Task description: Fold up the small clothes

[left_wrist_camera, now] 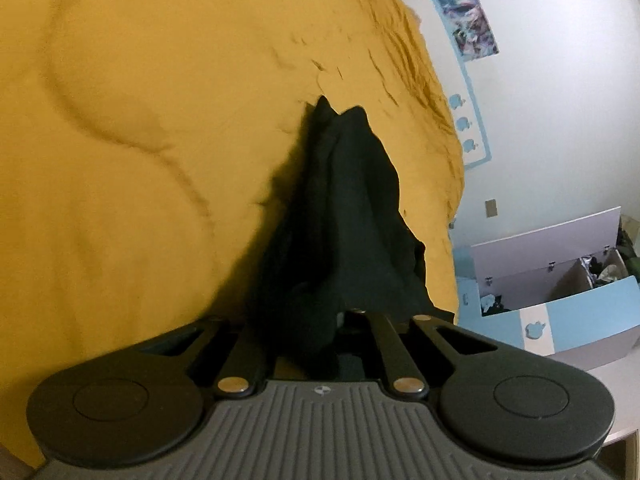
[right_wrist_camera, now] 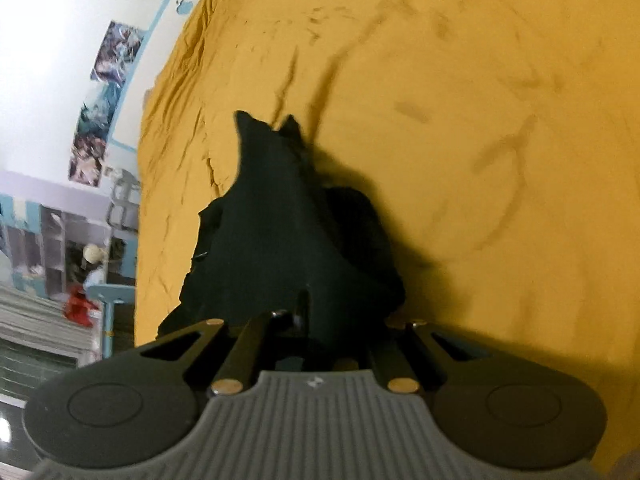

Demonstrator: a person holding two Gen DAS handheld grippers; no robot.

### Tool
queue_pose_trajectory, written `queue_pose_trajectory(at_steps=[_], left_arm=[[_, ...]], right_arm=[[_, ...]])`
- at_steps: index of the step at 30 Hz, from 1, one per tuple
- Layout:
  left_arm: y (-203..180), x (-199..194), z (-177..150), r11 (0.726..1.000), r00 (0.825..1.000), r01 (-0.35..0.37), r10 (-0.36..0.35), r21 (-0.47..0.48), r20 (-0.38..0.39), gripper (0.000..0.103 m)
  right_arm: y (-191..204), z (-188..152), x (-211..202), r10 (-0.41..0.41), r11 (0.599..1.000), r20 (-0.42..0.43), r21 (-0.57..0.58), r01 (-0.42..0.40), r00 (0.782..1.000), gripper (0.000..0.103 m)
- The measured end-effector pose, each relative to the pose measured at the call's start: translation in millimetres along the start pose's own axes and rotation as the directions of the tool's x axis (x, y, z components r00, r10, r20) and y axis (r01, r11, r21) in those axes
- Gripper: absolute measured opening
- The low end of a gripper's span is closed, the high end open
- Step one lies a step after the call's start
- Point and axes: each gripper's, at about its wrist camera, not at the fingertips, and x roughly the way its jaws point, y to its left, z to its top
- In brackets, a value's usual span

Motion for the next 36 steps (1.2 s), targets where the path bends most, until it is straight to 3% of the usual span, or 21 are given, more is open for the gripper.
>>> queue_pose_trajectory(at_steps=[4, 7, 9, 12, 13, 16, 20, 23, 25, 29, 36], left_arm=[[0, -15, 5, 1.0, 1.0, -0.002, 0.002, 0.014, -0.018, 0.012], [-16, -43, 15, 0.989, 0.996, -0.088, 0.091, 0.118, -0.021, 0.021], [-34, -60, 22, 0.959, 0.987, -0.159, 0.159, 0.233, 0.019, 0.023], [-71, -70, 39, 0.88, 0.966, -0.258, 0.23, 0.399, 0.118, 0.023], [-82, -65, 47, 0.867, 0.967, -0.254, 0.219, 0.429, 0.13, 0.023], [-108, -32, 72, 0.85, 0.979, -0.205, 0.17, 0.486, 0.116, 0.029], [-121, 38, 97, 0.813, 0.973, -0.23, 0.197, 0.534, 0.12, 0.03], [-121, 80, 103, 0.776, 0.961, -0.272, 0.249, 0.569, 0.12, 0.03], [-123, 107, 105, 0.735, 0.953, -0.29, 0.279, 0.613, 0.117, 0.03], [-114, 124, 108, 0.699, 0.944, -0.302, 0.316, 0.648, 0.1, 0.035], [-105, 156, 119, 0.712, 0.94, -0.291, 0.339, 0.639, 0.051, 0.035]], right_arm=[[-31, 1, -1, 0.059, 0.997, -0.005, 0.057, -0.058, 0.998, 0.004], [-23, 4, -20, 0.017, 1.0, -0.007, 0.002, -0.017, 1.0, 0.031], [-10, 7, -40, -0.041, 0.996, 0.035, -0.074, 0.044, 0.999, 0.044], [23, 19, -61, -0.107, 0.952, 0.169, -0.268, 0.15, 0.98, 0.047], [32, 22, -63, -0.108, 0.931, 0.2, -0.322, 0.17, 0.974, 0.048], [63, 41, -47, -0.058, 0.893, 0.242, -0.421, 0.159, 0.968, 0.053], [97, 64, 11, -0.014, 0.847, 0.228, -0.515, 0.133, 0.974, 0.056], [115, 79, 60, -0.055, 0.796, 0.23, -0.577, 0.182, 0.972, 0.056], [121, 87, 86, -0.082, 0.759, 0.224, -0.618, 0.207, 0.971, 0.056], [130, 97, 132, -0.13, 0.723, 0.209, -0.648, 0.237, 0.969, 0.056], [130, 99, 163, -0.155, 0.714, 0.171, -0.662, 0.23, 0.973, 0.056]])
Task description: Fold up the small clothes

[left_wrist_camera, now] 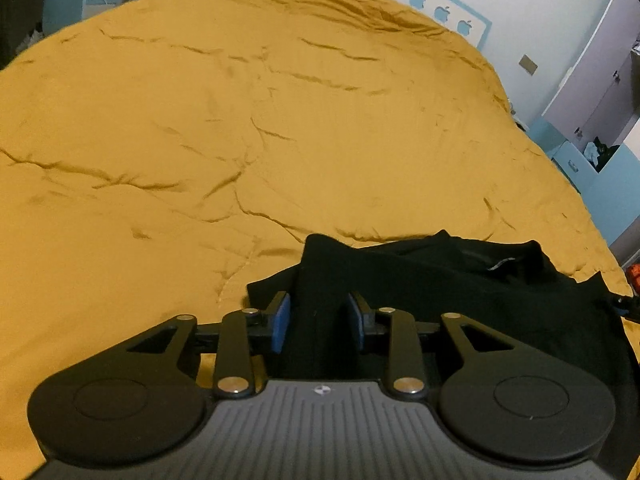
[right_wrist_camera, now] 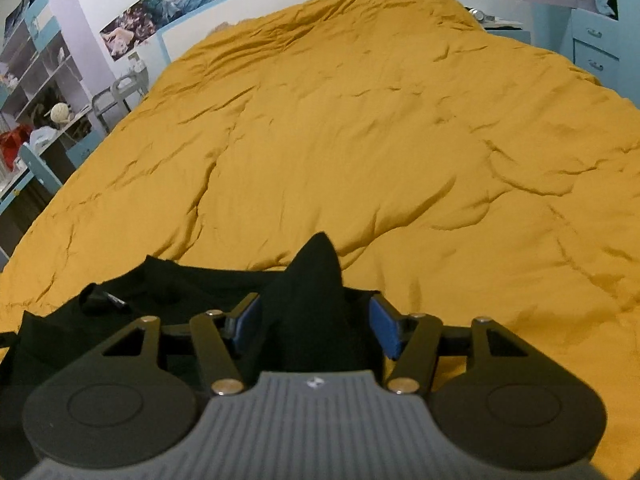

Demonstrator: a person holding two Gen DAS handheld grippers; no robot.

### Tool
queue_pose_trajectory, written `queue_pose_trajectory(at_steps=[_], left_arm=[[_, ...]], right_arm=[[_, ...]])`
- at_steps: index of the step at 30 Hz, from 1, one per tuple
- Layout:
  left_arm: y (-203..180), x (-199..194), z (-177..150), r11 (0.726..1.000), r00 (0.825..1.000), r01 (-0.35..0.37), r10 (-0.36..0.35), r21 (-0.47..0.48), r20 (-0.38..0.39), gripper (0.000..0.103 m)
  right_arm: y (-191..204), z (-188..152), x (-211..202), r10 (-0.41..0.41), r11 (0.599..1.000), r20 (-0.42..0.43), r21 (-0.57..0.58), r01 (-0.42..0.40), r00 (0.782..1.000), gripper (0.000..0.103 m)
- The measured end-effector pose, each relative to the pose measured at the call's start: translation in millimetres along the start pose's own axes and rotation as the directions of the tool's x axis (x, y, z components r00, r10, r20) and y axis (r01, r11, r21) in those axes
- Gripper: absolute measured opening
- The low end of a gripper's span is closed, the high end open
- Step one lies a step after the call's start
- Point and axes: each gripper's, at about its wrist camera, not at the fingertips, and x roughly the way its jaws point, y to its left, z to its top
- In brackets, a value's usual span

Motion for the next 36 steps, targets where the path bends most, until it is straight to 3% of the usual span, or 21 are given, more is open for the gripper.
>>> queue_pose_trajectory(at_steps=[1, 2, 3, 4, 6, 10, 11, 14, 16, 18, 20, 21, 24, 26, 27, 29, 36], left_arm=[[0, 1, 0, 1.0, 1.0, 0.002, -0.002, 0.0, 0.001, 0.036], [1, 3, 0, 1.0, 1.0, 0.017, -0.017, 0.003, 0.004, 0.029], [1, 2, -1, 0.999, 0.999, 0.045, -0.045, 0.011, 0.02, 0.02], [4, 1, -1, 0.998, 0.997, 0.068, -0.068, 0.008, 0.03, 0.016], [5, -6, -3, 0.998, 0.996, 0.062, -0.062, -0.004, 0.069, 0.013], [5, -39, -7, 0.999, 0.977, 0.039, -0.034, -0.02, 0.21, 0.012], [9, -42, -8, 0.998, 0.976, 0.038, -0.025, -0.055, 0.215, 0.012], [23, -23, -13, 0.994, 0.992, -0.001, 0.014, -0.105, 0.127, 0.012], [27, -6, -18, 0.993, 0.996, -0.036, 0.044, -0.108, 0.073, 0.012], [30, 4, -20, 0.992, 0.998, -0.049, 0.054, -0.114, 0.04, 0.016], [32, -2, -16, 0.99, 0.998, -0.048, 0.053, -0.135, 0.038, 0.02], [32, -11, -14, 0.988, 0.997, -0.051, 0.058, -0.143, 0.044, 0.021], [21, -46, -15, 0.991, 0.998, -0.037, 0.042, -0.127, 0.044, 0.022], [15, -75, -26, 0.993, 0.999, 0.006, 0.0, -0.121, 0.044, 0.041], [12, -90, -35, 0.992, 0.998, 0.025, -0.018, -0.121, 0.054, 0.045], [7, -122, -60, 0.992, 0.995, 0.064, -0.055, -0.109, 0.078, 0.056], [16, -174, -133, 0.979, 0.998, 0.063, -0.057, -0.192, 0.036, 0.06]], right_arm=[[1, 0, 2, 0.003, 1.0, -0.002, -0.007, -0.003, 1.0, 0.056], [3, -1, 3, 0.008, 1.0, -0.001, -0.015, -0.008, 1.0, 0.055], [4, -2, 5, 0.01, 1.0, -0.002, -0.023, -0.01, 1.0, 0.045], [6, -2, 8, -0.006, 0.999, 0.002, -0.037, 0.006, 1.0, 0.028], [10, -4, 11, -0.047, 0.997, 0.004, -0.068, 0.047, 0.999, 0.019], [17, -6, -1, -0.038, 0.997, 0.076, -0.06, 0.042, 0.996, 0.016], [19, -5, -5, -0.028, 0.998, 0.102, -0.054, 0.033, 0.994, 0.016], [25, -3, 1, -0.045, 0.997, 0.089, -0.064, 0.051, 0.995, 0.016], [25, -6, 17, -0.089, 0.992, 0.058, -0.081, 0.093, 0.994, 0.018], [21, -10, 34, -0.14, 0.987, 0.027, -0.072, 0.141, 0.99, 0.032], [14, -13, 38, -0.129, 0.991, 0.012, -0.032, 0.129, 0.992, 0.034], [12, -12, 32, -0.123, 0.992, 0.024, -0.004, 0.123, 0.992, 0.04], [8, -12, -2, -0.113, 0.993, 0.053, 0.05, 0.11, 0.992, 0.047], [5, -18, -37, -0.048, 0.997, 0.062, 0.062, 0.044, 0.997, 0.053], [4, -25, -56, -0.024, 0.998, 0.065, 0.068, 0.019, 0.998, 0.058], [-1, -43, -93, 0.01, 0.997, 0.075, 0.074, -0.016, 0.997, 0.059], [-26, -112, -170, 0.047, 0.996, 0.023, 0.08, -0.049, 0.999, 0.059]])
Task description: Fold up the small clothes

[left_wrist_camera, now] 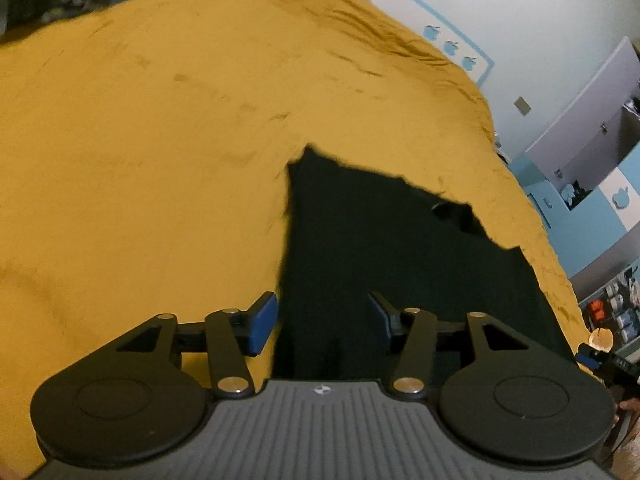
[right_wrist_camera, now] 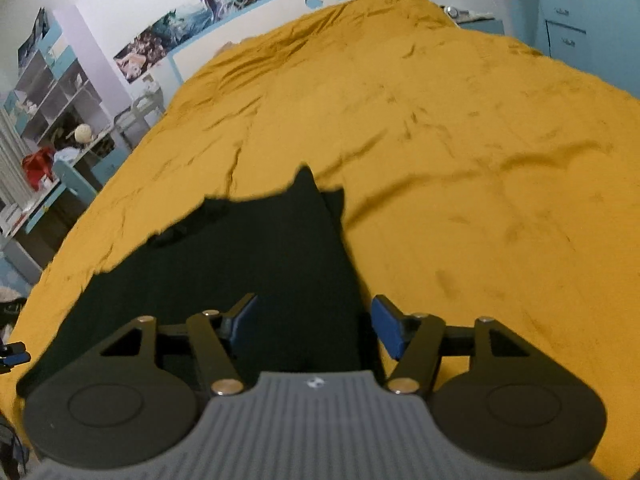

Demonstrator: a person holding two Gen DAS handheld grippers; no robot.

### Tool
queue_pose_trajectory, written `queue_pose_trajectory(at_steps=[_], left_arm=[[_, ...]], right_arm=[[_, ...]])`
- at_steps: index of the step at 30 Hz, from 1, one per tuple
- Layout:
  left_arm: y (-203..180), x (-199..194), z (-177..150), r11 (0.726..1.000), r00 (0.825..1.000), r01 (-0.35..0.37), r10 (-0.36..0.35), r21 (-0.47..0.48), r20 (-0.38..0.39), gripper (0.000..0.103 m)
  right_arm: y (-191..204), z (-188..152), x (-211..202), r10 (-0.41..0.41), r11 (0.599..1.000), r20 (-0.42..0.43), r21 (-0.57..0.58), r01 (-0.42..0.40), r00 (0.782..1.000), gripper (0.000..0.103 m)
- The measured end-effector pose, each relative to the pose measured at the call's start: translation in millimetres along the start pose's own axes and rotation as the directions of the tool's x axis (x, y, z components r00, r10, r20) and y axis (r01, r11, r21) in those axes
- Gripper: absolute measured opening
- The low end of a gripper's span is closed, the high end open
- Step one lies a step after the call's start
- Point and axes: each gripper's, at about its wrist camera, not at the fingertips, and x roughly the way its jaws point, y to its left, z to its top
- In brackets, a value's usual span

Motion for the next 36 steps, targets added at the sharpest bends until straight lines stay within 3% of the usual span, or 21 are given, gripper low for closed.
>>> queue_pose_trajectory(at_steps=[5, 12, 13, 14, 15, 16, 17, 21, 25, 28, 30, 32, 35, 36], left_arm=[[21, 1, -14, 0.994, 0.998, 0.057, -0.058, -0.098, -0.008, 0.062], [15, 11, -21, 0.993, 0.997, 0.08, -0.079, -0.088, 0.019, 0.068], [13, 10, -27, 0.992, 0.996, 0.092, -0.091, -0.081, 0.024, 0.057], [12, 10, -29, 0.992, 0.995, 0.095, -0.093, -0.08, 0.028, 0.034], [11, 12, -31, 0.994, 0.997, 0.077, -0.074, -0.083, 0.031, 0.023], [11, 10, -34, 0.994, 0.998, 0.064, -0.061, -0.091, 0.034, 0.016], [13, 7, -37, 0.991, 0.996, 0.076, -0.072, -0.106, 0.042, 0.013], [8, -22, -37, 0.985, 0.986, 0.141, -0.131, -0.103, 0.107, 0.007], [11, -35, -38, 0.991, 0.991, 0.117, -0.113, -0.065, 0.068, 0.004], [35, -12, -52, 0.989, 0.996, 0.09, -0.092, -0.117, -0.008, 0.004], [47, -1, -60, 0.981, 0.993, 0.112, -0.114, -0.159, -0.004, 0.004], [53, -1, -62, 0.973, 0.991, 0.133, -0.134, -0.19, 0.01, 0.004], [45, -12, -56, 0.979, 0.992, 0.128, -0.127, -0.157, 0.019, 0.006], [38, -19, -52, 0.986, 0.994, 0.111, -0.109, -0.128, 0.023, 0.006]], right_arm=[[-6, -20, -9, -0.006, 1.0, -0.005, 0.004, 0.006, 1.0, 0.059], [2, -27, 3, -0.033, 0.999, -0.019, -0.019, 0.032, 0.999, 0.059], [3, -28, 4, -0.037, 0.999, -0.02, -0.019, 0.036, 0.999, 0.056], [4, -28, 5, -0.045, 0.999, -0.018, -0.021, 0.045, 0.999, 0.039], [6, -29, 4, -0.061, 0.998, -0.013, -0.025, 0.061, 0.998, 0.02], [7, -29, 5, -0.09, 0.995, -0.013, -0.032, 0.09, 0.996, 0.013], [7, -30, 5, -0.114, 0.993, -0.018, -0.032, 0.114, 0.993, 0.011], [10, -24, -16, -0.088, 0.996, 0.032, -0.005, 0.088, 0.996, 0.005], [9, -20, -34, -0.053, 0.999, 0.034, 0.006, 0.052, 0.998, 0.004], [-5, -32, -15, -0.084, 0.996, -0.03, 0.006, 0.084, 0.996, 0.004], [-19, -44, 2, -0.074, 0.996, -0.06, 0.048, 0.077, 0.995, 0.003], [-29, -50, 5, -0.042, 0.996, -0.037, 0.082, 0.044, 0.998, 0.004], [-32, -49, -5, -0.023, 0.995, -0.017, 0.101, 0.025, 1.0, 0.019], [-30, -47, -12, -0.047, 0.994, -0.009, 0.096, 0.047, 0.999, 0.037]])
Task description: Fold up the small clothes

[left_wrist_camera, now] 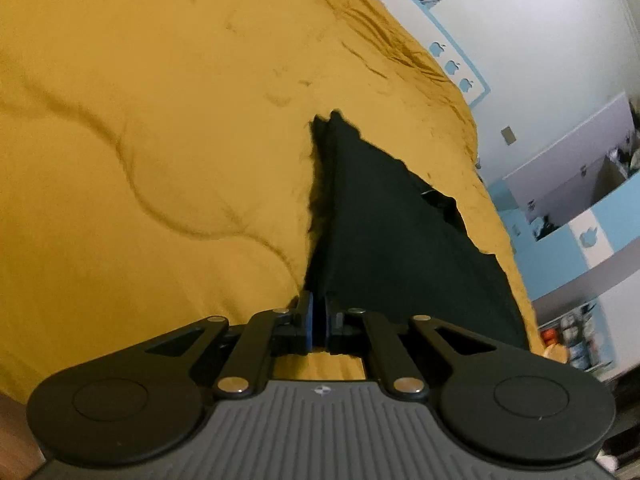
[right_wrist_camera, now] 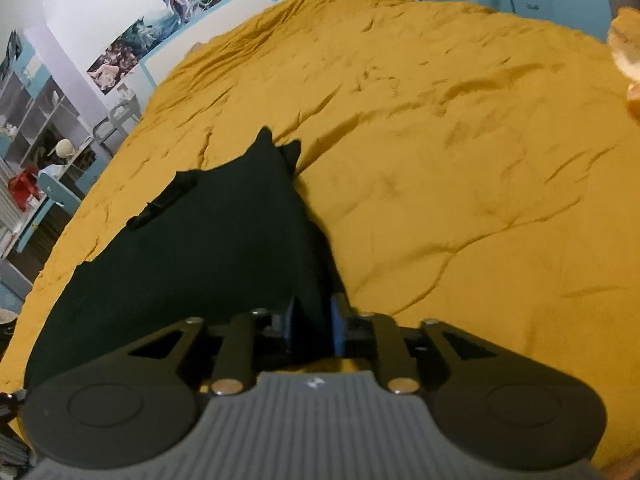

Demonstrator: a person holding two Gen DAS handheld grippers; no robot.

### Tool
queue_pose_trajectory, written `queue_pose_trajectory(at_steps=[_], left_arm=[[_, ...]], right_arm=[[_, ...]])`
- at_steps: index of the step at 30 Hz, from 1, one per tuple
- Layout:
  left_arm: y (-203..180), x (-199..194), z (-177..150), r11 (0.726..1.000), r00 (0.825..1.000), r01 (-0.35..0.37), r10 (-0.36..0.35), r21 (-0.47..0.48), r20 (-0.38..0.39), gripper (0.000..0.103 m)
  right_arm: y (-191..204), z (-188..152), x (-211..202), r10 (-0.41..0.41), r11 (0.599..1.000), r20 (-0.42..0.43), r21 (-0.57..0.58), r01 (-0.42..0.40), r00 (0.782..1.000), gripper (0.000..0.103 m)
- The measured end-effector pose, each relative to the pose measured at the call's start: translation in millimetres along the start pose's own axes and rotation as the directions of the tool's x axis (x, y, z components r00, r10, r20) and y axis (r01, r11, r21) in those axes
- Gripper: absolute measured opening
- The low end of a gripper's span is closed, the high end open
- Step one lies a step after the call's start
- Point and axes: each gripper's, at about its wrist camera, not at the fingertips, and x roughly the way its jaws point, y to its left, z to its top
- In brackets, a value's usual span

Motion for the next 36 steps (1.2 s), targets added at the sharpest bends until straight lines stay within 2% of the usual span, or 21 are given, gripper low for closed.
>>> queue_pose_trajectory(at_steps=[2, 3, 5, 7, 9, 13, 16, 19, 22, 25, 29, 33, 36], left_arm=[[-21, -13, 6, 0.995, 0.998, -0.061, 0.058, 0.083, 0.038, 0.007], [-37, -19, 8, 0.984, 0.992, -0.115, 0.107, 0.136, 0.064, 0.012], [-66, -26, 5, 0.953, 0.979, -0.189, 0.166, 0.236, 0.115, 0.034], [-100, -24, -5, 0.919, 0.972, -0.213, 0.165, 0.333, 0.168, 0.043], [-131, -11, -18, 0.906, 0.982, -0.161, 0.107, 0.392, 0.155, 0.052], [-166, 30, -42, 0.91, 0.997, -0.008, -0.025, 0.415, 0.074, 0.054], [-174, 62, -52, 0.912, 0.998, 0.019, -0.039, 0.41, 0.04, 0.054], [-161, 80, -55, 0.935, 1.0, 0.015, -0.014, 0.355, -0.005, 0.054], [-140, 77, -56, 0.958, 1.0, -0.011, 0.014, 0.286, -0.007, 0.049], [-118, 58, -50, 0.974, 0.998, -0.05, 0.04, 0.222, 0.049, 0.05], [-80, 29, -44, 0.985, 0.989, -0.12, 0.108, 0.123, 0.103, 0.05], [-57, 17, -47, 0.993, 0.991, -0.084, 0.075, 0.081, 0.112, 0.049], [-59, 20, -50, 0.988, 0.989, -0.105, 0.091, 0.115, 0.121, 0.048]], right_arm=[[12, 0, -17, -0.071, 0.996, 0.068, -0.044, 0.074, 0.995, 0.04], [21, 1, -26, -0.084, 0.993, 0.104, -0.074, 0.092, 0.991, 0.04], [38, 2, -41, -0.045, 0.992, 0.158, -0.108, 0.062, 0.986, 0.04], [64, -1, -47, 0.042, 0.99, 0.179, -0.141, -0.016, 0.983, 0.04], [94, -9, -43, 0.121, 0.98, 0.173, -0.175, -0.091, 0.977, 0.04], [166, -41, -7, 0.282, 0.934, 0.086, -0.254, -0.253, 0.956, 0.038], [206, -66, 22, 0.383, 0.893, 0.012, -0.258, -0.367, 0.924, 0.033], [224, -82, 45, 0.375, 0.892, -0.024, -0.265, -0.367, 0.927, 0.033], [216, -90, 53, 0.32, 0.91, -0.038, -0.267, -0.318, 0.947, 0.032], [185, -80, 46, 0.269, 0.942, -0.002, -0.209, -0.263, 0.963, 0.033], [122, -63, 20, 0.112, 0.985, 0.094, -0.141, -0.098, 0.989, 0.034], [52, -45, 2, 0.02, 1.0, 0.141, 0.02, -0.023, 0.99, 0.027], [30, -43, -3, 0.023, 0.999, 0.14, 0.043, -0.03, 0.99, 0.026]])
